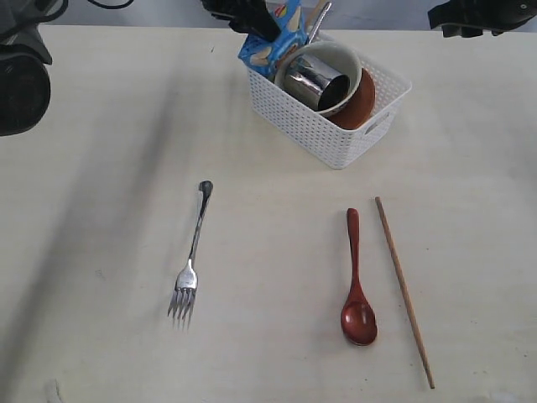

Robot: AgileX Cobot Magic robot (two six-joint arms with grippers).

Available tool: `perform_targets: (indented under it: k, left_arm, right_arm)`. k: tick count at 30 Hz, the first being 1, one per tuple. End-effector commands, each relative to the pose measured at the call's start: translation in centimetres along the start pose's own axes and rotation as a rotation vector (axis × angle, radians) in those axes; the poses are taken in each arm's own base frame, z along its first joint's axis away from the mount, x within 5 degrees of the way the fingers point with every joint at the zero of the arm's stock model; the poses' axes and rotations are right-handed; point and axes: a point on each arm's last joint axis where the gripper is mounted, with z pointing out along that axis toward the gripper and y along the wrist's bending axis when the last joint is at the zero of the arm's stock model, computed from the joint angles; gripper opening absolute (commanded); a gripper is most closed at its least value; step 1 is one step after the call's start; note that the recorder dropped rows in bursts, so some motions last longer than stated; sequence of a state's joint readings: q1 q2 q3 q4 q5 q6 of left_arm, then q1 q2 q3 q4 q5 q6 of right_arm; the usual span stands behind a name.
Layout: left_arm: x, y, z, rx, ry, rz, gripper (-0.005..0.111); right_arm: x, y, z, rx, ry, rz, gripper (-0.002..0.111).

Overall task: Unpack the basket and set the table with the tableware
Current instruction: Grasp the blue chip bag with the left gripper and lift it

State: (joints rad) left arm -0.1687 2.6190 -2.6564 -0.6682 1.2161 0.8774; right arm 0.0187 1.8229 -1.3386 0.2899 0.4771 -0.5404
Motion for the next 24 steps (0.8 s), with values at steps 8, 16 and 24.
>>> perform_targets:
  k: [8, 16, 24]
  left_arm:
    - [-0.1, -0.2, 0.0, 0.003, 0.004, -0.039, 0.0]
    - [-1.6, -0.8, -1.9, -0.019, -0.025, -0.014, 0.0]
    - [-4.3, -2.1, -5.5, -0.058, -0.082, 0.026, 0.0]
  right_arm:
    - [-0.1, -0.3, -0.1, 0.011, -0.021, 0.009, 0.04]
    - [-0.1, -0.3, -0.1, 0.013, -0.024, 0.009, 0.04]
    - [-0.1, -0.3, -0.1, 0.012, -0.027, 0.013, 0.04]
